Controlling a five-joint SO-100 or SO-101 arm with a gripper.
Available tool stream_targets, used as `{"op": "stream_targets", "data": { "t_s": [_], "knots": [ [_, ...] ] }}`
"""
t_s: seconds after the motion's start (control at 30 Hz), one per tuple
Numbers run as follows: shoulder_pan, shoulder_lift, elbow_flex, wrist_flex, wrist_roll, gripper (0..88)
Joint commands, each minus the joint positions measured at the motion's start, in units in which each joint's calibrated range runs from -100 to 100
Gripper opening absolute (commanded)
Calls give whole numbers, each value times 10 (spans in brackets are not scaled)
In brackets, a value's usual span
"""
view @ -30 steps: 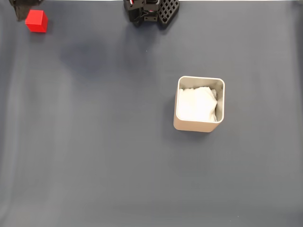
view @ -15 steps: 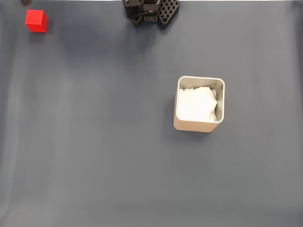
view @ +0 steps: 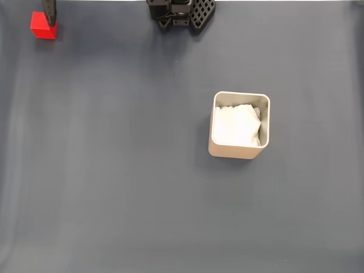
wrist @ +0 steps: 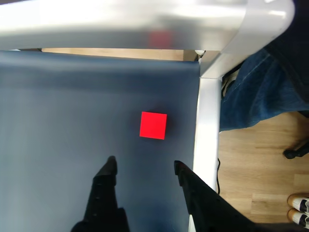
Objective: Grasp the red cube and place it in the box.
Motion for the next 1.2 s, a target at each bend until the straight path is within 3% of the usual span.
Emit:
{"op": "stream_targets", "data": {
  "t_s": [0.0,0.67,1.17],
  "knots": [
    [5,-18,-3,3,-7,386],
    [-27,15,-4,-61,-73,442],
    [-42,63,-6,-108,-87,449]
  ]
}}
